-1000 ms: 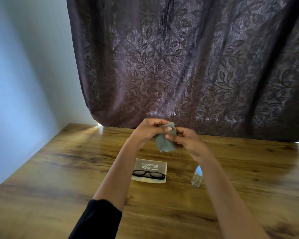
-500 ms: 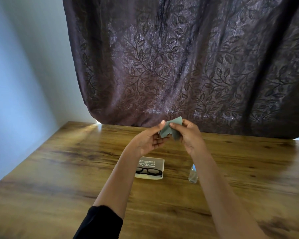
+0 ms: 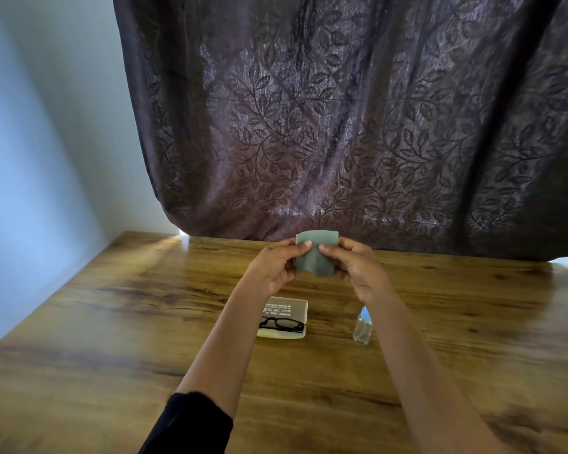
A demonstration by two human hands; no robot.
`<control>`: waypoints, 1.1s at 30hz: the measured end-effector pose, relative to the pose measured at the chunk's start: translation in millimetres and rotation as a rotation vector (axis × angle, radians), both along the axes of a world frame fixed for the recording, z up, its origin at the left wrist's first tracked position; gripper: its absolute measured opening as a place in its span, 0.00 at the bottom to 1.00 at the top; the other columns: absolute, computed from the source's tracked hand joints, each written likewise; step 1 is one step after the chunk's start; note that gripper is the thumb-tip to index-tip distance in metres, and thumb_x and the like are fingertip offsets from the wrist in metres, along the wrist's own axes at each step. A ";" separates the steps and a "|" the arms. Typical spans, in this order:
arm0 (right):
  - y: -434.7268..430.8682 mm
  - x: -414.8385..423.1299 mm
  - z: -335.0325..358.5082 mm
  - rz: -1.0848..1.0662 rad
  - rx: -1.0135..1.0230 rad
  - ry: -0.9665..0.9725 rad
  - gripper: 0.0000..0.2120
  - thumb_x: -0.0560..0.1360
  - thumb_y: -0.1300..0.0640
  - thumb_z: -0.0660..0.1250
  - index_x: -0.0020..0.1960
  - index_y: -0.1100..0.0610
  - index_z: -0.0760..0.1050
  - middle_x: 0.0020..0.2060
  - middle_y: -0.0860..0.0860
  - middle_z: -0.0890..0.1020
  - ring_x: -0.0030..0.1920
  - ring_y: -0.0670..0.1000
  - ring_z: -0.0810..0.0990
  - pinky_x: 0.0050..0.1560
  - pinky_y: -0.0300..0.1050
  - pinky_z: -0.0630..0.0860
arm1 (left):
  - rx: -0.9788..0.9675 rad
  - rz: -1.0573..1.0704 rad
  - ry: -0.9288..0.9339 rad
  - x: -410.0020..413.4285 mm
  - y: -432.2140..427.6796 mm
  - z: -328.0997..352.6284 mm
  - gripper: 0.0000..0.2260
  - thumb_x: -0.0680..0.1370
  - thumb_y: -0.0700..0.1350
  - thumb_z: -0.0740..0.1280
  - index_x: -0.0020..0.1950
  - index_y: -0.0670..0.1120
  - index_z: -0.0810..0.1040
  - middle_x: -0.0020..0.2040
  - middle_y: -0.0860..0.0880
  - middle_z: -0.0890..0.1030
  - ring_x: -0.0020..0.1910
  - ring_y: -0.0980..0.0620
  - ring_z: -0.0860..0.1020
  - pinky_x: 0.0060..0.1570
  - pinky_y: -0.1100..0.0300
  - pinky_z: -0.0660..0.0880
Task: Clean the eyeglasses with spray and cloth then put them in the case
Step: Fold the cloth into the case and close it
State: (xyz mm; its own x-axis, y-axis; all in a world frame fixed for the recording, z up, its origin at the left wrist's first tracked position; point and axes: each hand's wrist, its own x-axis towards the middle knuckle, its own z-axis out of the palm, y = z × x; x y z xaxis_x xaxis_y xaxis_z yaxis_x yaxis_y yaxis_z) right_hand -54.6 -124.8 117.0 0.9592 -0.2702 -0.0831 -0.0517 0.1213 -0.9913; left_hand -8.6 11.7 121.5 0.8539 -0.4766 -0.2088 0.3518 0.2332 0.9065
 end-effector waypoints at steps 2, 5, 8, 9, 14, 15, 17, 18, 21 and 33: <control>-0.9 -1.1 -0.3 -0.001 0.023 0.013 0.12 0.69 0.60 0.71 0.53 0.57 0.78 0.43 0.53 0.82 0.43 0.50 0.79 0.37 0.40 0.74 | -0.025 -0.013 0.023 0.5 2.1 1.1 0.02 0.75 0.39 0.66 0.46 0.42 0.77 0.41 0.47 0.79 0.41 0.54 0.77 0.32 0.68 0.77; -0.2 -1.8 -0.2 -0.026 0.060 0.019 0.11 0.70 0.61 0.70 0.52 0.59 0.78 0.40 0.52 0.81 0.40 0.49 0.78 0.35 0.40 0.72 | -0.025 -0.028 0.033 -0.4 3.1 0.0 0.02 0.75 0.37 0.66 0.45 0.40 0.77 0.42 0.45 0.79 0.42 0.53 0.78 0.36 0.67 0.78; -1.6 -1.9 -0.4 -0.024 0.075 -0.006 0.11 0.70 0.63 0.70 0.52 0.61 0.78 0.38 0.52 0.81 0.38 0.48 0.77 0.36 0.39 0.71 | -0.017 0.013 0.040 -0.6 1.7 -1.1 0.02 0.75 0.36 0.65 0.45 0.40 0.77 0.41 0.45 0.79 0.40 0.54 0.78 0.34 0.68 0.78; -2.9 -2.1 -0.6 -0.011 0.070 -0.023 0.11 0.70 0.64 0.69 0.53 0.60 0.78 0.39 0.52 0.81 0.38 0.48 0.77 0.37 0.40 0.71 | -0.023 0.021 0.040 0.3 1.5 -0.9 0.03 0.75 0.35 0.65 0.45 0.41 0.77 0.40 0.46 0.80 0.39 0.54 0.78 0.34 0.68 0.78; -7.7 -4.7 0.9 0.010 -0.021 -0.168 0.13 0.72 0.72 0.63 0.43 0.56 0.79 0.35 0.48 0.82 0.33 0.42 0.77 0.31 0.34 0.73 | -0.073 0.010 -0.034 -0.3 2.5 5.4 0.10 0.76 0.30 0.59 0.46 0.41 0.78 0.34 0.48 0.83 0.33 0.56 0.82 0.33 0.67 0.79; -7.9 -4.9 1.8 0.004 -0.050 -0.199 0.16 0.72 0.74 0.61 0.41 0.56 0.80 0.36 0.49 0.82 0.32 0.42 0.77 0.30 0.33 0.73 | -0.075 0.016 -0.046 -1.6 2.2 6.9 0.12 0.77 0.29 0.57 0.45 0.41 0.78 0.35 0.47 0.83 0.35 0.53 0.82 0.33 0.66 0.79; -8.4 -4.9 3.4 -0.007 -0.089 -0.247 0.18 0.72 0.76 0.58 0.38 0.58 0.79 0.41 0.52 0.82 0.35 0.44 0.78 0.31 0.32 0.73 | -0.079 0.038 -0.057 -4.4 1.7 9.4 0.14 0.77 0.29 0.56 0.44 0.41 0.78 0.40 0.44 0.81 0.40 0.50 0.80 0.34 0.66 0.79; -8.6 -4.7 3.5 -0.011 -0.097 -0.268 0.17 0.72 0.76 0.58 0.37 0.59 0.78 0.43 0.53 0.82 0.38 0.45 0.79 0.31 0.32 0.73 | -0.088 0.047 -0.058 -5.2 1.5 10.2 0.13 0.77 0.29 0.56 0.45 0.41 0.78 0.42 0.43 0.80 0.42 0.49 0.80 0.34 0.65 0.79; -8.7 -4.0 2.7 -0.016 -0.106 -0.323 0.17 0.72 0.77 0.57 0.35 0.60 0.77 0.45 0.54 0.81 0.42 0.47 0.79 0.31 0.32 0.74 | -0.130 0.065 0.007 -6.2 1.6 11.3 0.10 0.79 0.34 0.57 0.50 0.40 0.78 0.45 0.42 0.79 0.40 0.51 0.80 0.34 0.64 0.80; -12.1 -4.3 3.9 0.031 -0.257 -0.506 0.19 0.71 0.78 0.56 0.32 0.59 0.75 0.44 0.52 0.82 0.44 0.46 0.79 0.38 0.33 0.74 | -0.061 0.007 0.166 -15.7 1.8 17.2 0.22 0.75 0.49 0.67 0.63 0.36 0.71 0.46 0.42 0.78 0.40 0.49 0.80 0.34 0.59 0.81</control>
State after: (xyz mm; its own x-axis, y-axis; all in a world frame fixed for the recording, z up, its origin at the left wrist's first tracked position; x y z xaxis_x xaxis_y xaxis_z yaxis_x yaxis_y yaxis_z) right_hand -58.9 -136.9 121.0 0.8703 -0.1923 0.4535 0.4375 -0.1212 -0.8910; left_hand -24.3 13.5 138.7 0.8135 -0.4865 -0.3186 0.4940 0.2890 0.8200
